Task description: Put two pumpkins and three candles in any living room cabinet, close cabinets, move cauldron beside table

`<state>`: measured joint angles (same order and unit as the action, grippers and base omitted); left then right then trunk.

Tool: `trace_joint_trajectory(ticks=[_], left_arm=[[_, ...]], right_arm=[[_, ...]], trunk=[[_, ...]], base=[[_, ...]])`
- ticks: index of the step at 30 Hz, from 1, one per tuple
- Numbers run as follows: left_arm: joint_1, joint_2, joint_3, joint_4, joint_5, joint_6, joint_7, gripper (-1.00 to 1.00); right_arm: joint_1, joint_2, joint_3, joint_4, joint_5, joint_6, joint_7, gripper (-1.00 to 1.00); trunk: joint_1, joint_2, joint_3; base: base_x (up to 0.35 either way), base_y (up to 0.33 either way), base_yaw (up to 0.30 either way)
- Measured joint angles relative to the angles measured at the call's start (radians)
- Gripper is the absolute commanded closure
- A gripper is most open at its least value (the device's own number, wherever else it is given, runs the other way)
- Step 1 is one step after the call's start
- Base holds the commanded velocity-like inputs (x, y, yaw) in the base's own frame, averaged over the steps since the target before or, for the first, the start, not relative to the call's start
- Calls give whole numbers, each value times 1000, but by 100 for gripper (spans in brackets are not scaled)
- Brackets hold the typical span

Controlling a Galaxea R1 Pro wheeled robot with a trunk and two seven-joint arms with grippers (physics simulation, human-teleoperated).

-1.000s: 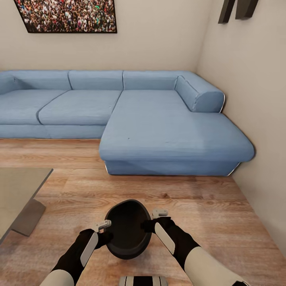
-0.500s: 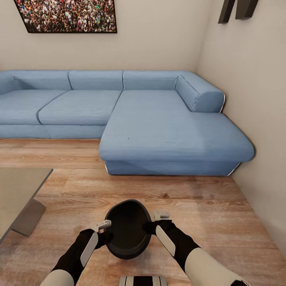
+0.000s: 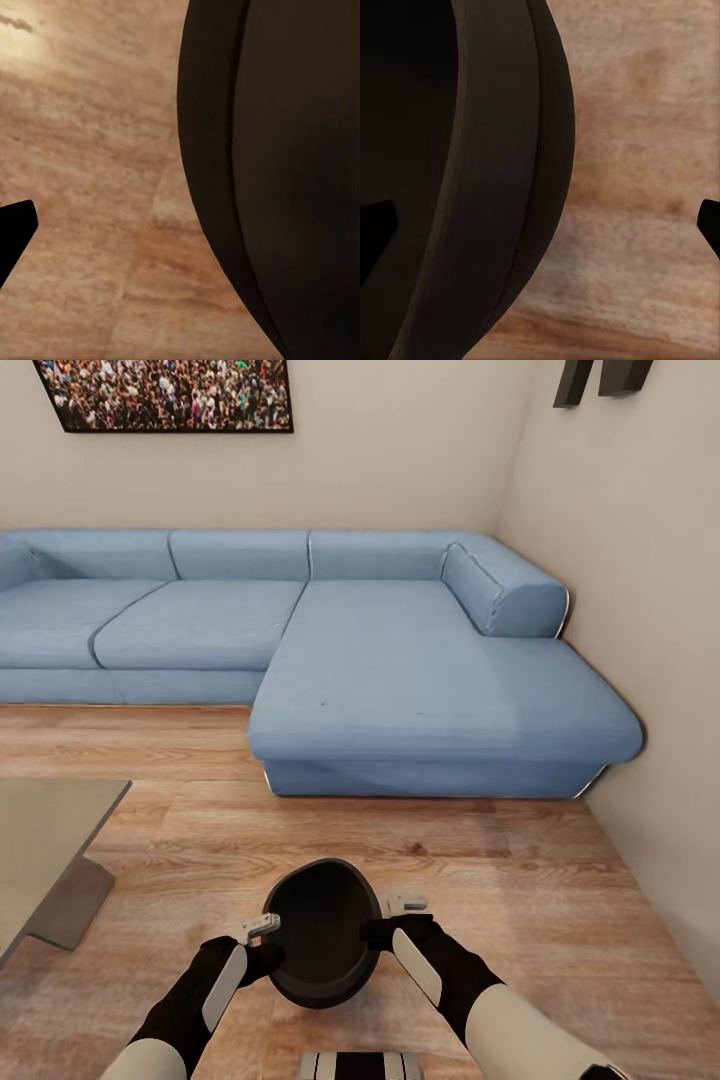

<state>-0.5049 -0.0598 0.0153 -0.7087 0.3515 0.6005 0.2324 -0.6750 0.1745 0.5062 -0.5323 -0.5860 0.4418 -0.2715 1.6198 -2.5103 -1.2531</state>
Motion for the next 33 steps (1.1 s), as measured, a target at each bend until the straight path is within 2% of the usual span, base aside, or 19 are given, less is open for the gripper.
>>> trace_joint_trajectory(ticks=[5, 6, 24, 25, 33], left_arm=[[0, 0, 0, 0, 1, 1, -1, -100], [0, 0, 0, 0, 1, 1, -1, -100], [0, 0, 0, 0, 6, 1, -2, -100], [0, 0, 0, 0, 5, 0, -2, 100], [0, 1, 1, 0, 10, -1, -3, 100]], right_arm=[[0, 0, 0, 0, 0, 0, 0, -100], [0, 0, 0, 0, 0, 0, 0, 100], [0, 0, 0, 0, -6, -3, 2, 100], [0, 0, 0, 0, -6, -3, 2, 100], [0, 0, 0, 0, -11, -12, 3, 100]], trunk=[[0, 0, 0], [0, 0, 0], [0, 0, 0], [0, 0, 0], [0, 0, 0]], base=[[0, 0, 0], [0, 0, 0], [0, 0, 0], [0, 0, 0], [0, 0, 0]])
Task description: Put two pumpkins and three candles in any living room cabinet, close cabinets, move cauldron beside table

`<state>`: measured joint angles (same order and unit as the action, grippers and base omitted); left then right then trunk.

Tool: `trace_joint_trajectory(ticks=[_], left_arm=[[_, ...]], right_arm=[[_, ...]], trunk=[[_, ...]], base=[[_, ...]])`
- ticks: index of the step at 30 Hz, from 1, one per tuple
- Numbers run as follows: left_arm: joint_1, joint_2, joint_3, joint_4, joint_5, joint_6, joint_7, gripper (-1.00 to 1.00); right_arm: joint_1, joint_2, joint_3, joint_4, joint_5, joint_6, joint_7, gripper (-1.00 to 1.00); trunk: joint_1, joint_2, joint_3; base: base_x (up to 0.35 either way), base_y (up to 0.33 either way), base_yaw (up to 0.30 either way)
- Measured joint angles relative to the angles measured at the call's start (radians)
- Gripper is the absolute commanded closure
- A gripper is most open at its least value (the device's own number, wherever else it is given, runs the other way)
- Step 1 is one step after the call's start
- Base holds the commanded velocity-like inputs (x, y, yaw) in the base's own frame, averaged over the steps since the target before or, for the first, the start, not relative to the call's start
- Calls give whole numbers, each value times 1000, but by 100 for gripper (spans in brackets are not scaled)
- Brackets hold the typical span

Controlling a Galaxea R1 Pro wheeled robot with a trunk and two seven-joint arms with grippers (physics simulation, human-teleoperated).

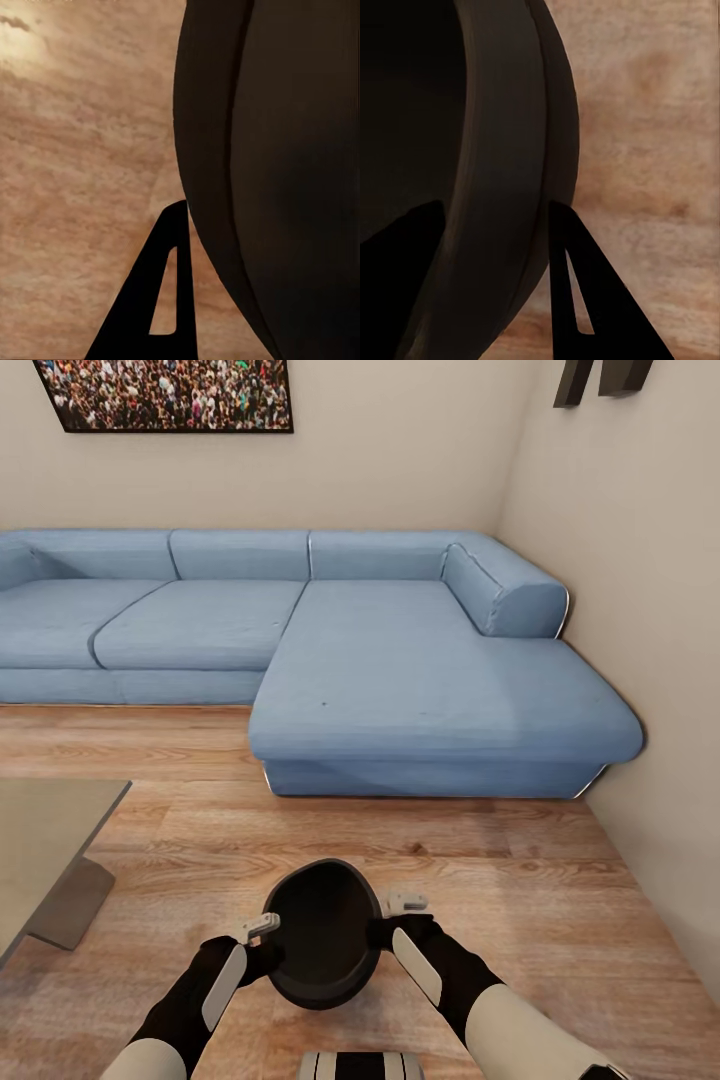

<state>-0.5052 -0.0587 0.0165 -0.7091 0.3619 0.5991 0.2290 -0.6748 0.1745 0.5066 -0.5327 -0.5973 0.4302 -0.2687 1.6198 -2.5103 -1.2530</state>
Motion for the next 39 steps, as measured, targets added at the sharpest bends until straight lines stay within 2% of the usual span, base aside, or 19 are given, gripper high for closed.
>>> trace_joint_trajectory(ticks=[5, 23, 25, 36, 39], left_arm=[[0, -1, 0, -2, 1, 1, 1, 100], [0, 0, 2, -3, 1, 1, 0, 100], [0, 0, 2, -3, 2, 1, 1, 100], [0, 0, 3, -3, 1, 1, 1, 100], [0, 0, 3, -3, 1, 1, 1, 100]], right_arm=[[0, 0, 0, 0, -4, -41, 0, 100], [1, 0, -2, -9, -3, -42, 0, 100], [1, 0, 0, -8, -7, -42, -1, 100], [1, 0, -1, -7, -7, -43, -1, 100], [2, 0, -1, -7, -4, -42, -1, 100]], trunk=[[0, 0, 0], [0, 0, 0], [-1, 0, 7], [-1, 1, 8], [-2, 1, 19]], base=[[0, 0, 0], [0, 0, 0], [0, 0, 0], [0, 0, 0], [0, 0, 0]])
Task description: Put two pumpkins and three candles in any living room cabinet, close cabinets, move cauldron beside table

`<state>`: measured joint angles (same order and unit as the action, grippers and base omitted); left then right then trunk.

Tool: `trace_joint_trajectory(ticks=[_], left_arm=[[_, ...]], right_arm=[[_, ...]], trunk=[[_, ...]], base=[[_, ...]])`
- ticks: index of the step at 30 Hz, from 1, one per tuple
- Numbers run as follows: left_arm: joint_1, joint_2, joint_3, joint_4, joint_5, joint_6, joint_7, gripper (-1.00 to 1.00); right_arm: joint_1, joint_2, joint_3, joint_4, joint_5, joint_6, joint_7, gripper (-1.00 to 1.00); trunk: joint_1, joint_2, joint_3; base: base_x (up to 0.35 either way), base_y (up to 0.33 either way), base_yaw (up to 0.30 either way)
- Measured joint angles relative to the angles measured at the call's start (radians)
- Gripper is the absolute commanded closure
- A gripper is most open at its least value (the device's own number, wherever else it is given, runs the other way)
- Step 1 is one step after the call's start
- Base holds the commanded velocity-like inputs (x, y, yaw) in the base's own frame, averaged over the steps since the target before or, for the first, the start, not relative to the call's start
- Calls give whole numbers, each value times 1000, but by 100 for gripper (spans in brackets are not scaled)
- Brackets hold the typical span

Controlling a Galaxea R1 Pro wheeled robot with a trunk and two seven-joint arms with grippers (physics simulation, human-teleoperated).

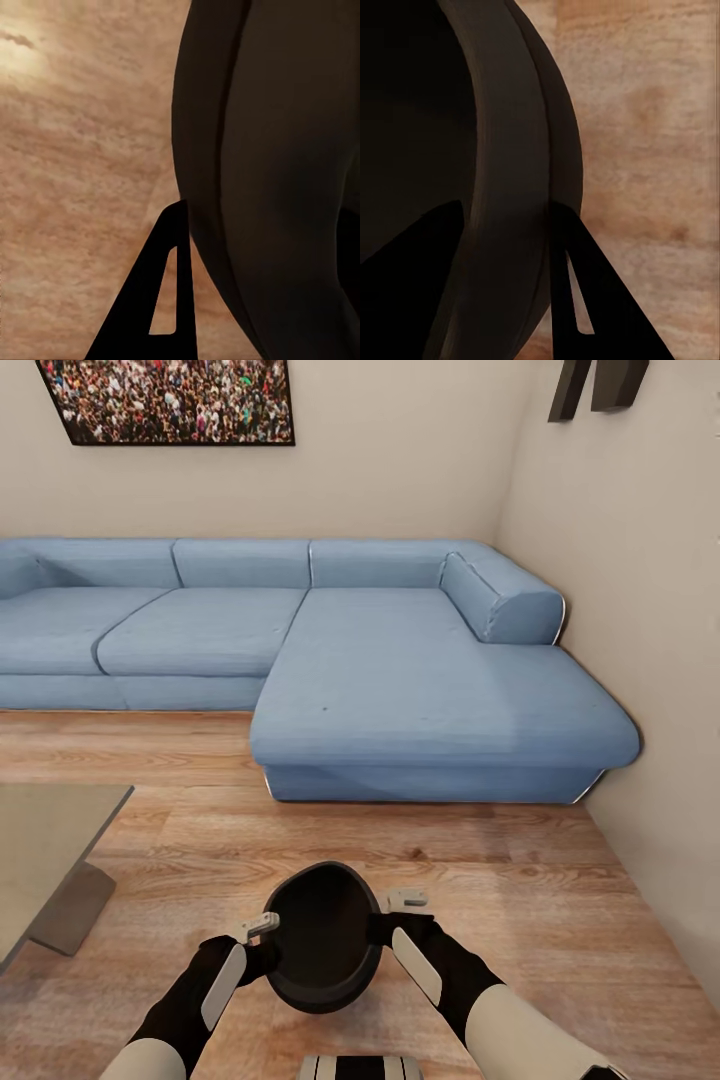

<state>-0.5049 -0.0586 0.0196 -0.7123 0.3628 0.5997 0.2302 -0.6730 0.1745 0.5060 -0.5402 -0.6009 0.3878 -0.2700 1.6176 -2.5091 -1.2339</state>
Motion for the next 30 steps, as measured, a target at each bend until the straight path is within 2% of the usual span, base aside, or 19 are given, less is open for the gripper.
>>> trace_joint_trajectory(ticks=[9, 30], left_arm=[[0, 1, 0, 0, 0, 0, 0, 100], [0, 2, 0, 0, 0, 0, 0, 100]], right_arm=[[0, 0, -1, 0, -1, 0, 0, 100], [0, 0, 0, 1, -1, 1, 0, 100]], trunk=[[0, 0, 0], [-9, 5, 81]], base=[[0, 0, 0], [0, 0, 0]])
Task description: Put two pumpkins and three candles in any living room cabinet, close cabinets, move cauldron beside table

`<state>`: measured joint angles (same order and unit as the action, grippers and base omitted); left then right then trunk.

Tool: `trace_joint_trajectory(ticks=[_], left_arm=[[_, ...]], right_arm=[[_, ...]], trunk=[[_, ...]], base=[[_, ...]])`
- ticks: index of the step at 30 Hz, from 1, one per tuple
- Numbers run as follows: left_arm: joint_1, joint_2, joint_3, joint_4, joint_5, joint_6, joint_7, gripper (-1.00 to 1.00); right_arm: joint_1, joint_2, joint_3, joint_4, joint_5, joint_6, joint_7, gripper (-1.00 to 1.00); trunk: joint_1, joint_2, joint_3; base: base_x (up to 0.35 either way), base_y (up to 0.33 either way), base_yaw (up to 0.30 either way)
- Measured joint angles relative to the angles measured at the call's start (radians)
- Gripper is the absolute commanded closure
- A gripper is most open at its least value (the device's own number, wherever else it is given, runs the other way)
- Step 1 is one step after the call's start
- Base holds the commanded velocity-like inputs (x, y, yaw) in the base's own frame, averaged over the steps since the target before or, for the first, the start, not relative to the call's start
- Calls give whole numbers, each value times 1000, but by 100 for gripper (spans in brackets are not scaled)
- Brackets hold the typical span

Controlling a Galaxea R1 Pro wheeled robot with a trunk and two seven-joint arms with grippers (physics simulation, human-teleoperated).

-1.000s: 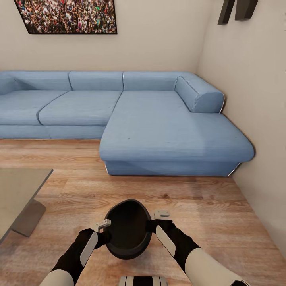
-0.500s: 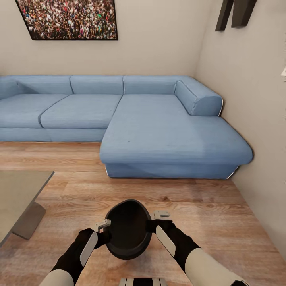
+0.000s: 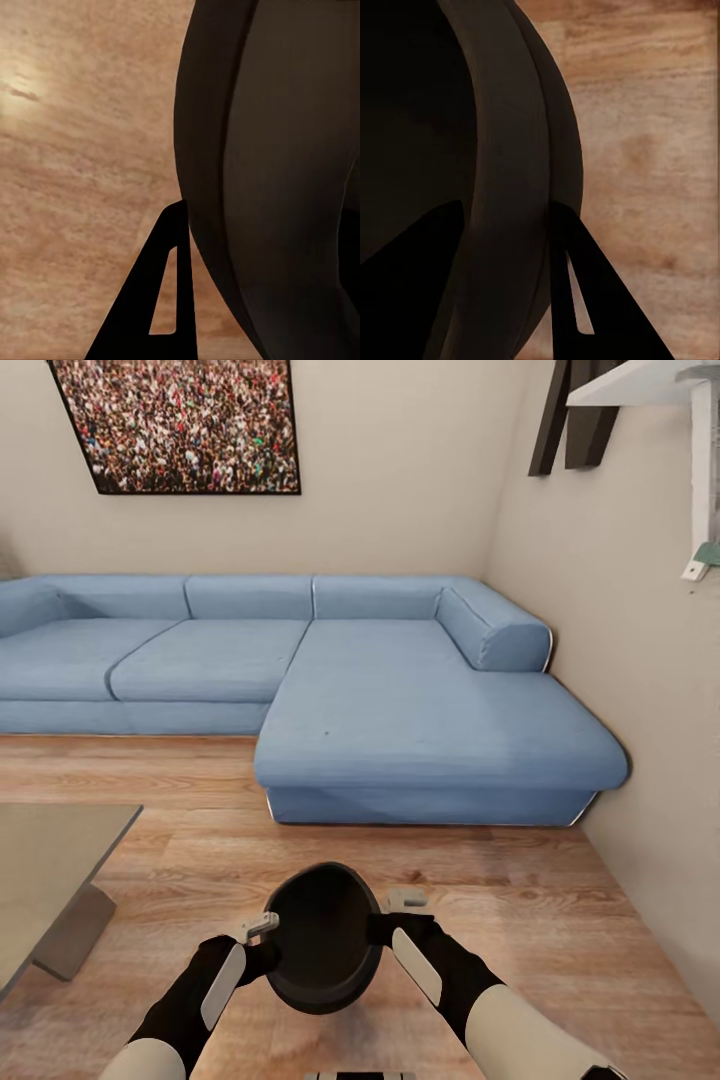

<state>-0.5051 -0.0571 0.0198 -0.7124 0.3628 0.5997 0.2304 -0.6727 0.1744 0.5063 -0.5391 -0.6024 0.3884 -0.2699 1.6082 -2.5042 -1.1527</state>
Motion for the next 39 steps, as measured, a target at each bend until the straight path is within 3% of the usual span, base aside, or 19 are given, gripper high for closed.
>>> trace_joint_trajectory(ticks=[8, 22, 39], left_arm=[[0, 0, 0, 0, 0, 0, 0, 100], [0, -2, -1, 0, 1, 0, 0, 100], [0, -2, -2, 0, 2, 0, -1, 100]], right_arm=[[-1, 0, 0, -1, -1, 0, 0, 100], [0, 0, 1, -2, -2, 0, 0, 100], [0, 0, 0, -1, -5, 1, 0, 100]], trunk=[[-4, 2, 31], [-4, 2, 36], [-4, 2, 37]], base=[[0, 0, 9], [-50, 0, 225], [-185, 0, 10]])
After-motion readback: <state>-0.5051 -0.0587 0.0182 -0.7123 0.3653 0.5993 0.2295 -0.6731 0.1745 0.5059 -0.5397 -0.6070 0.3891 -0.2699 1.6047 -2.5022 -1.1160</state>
